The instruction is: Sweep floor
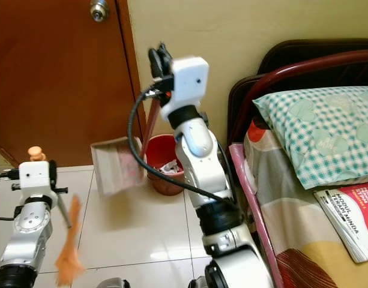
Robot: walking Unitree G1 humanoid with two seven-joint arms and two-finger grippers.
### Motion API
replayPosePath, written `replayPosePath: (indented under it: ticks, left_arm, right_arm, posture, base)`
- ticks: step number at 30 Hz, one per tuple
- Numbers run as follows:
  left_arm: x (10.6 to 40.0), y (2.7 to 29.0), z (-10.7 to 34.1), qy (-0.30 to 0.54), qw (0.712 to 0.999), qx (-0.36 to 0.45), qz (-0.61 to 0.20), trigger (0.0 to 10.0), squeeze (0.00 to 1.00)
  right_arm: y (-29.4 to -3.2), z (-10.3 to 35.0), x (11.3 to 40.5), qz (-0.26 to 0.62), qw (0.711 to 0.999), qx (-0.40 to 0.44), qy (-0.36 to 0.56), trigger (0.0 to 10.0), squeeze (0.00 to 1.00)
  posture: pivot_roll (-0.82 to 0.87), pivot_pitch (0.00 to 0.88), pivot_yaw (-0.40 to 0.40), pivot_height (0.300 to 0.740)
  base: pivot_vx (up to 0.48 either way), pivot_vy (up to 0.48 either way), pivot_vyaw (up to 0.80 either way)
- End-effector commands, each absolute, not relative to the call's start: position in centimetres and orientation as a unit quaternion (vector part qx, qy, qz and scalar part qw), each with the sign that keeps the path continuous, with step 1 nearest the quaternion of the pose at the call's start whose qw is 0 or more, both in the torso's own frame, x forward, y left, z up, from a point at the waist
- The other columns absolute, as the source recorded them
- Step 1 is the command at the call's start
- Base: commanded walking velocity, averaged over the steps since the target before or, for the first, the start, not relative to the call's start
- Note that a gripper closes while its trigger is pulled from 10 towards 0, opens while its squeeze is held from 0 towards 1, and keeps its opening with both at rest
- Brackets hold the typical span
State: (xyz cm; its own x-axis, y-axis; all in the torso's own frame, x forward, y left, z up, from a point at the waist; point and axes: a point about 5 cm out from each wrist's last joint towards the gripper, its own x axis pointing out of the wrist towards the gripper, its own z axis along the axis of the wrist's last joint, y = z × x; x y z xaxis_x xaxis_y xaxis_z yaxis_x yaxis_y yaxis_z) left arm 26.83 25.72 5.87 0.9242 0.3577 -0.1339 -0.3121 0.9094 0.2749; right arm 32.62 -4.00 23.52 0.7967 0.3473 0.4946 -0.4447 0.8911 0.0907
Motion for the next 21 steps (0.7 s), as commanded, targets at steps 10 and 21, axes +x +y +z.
replayPosePath:
  ticks: [10,21]
  left_arm:
    - [26.2,26.1,4.9,0.124,0.968,0.134,0.175,10.0,0.00]
    - [26.1,23.9,4.2,0.124,0.984,0.077,0.101,10.0,0.00]
  right_arm:
    - [-5.4,19.1,30.9,0.198,0.958,0.136,-0.155,10.0,0.00]
    - [-11.8,12.2,28.8,0.103,0.991,0.060,-0.061,10.0,0.00]
  posture:
    - [0.01,0.080,0.004,0.740]
    - [0.01,0.059,-0.013,0.740]
  base:
    - [0.000,0.000,0.00]
    - [0.000,0.000,0.00]
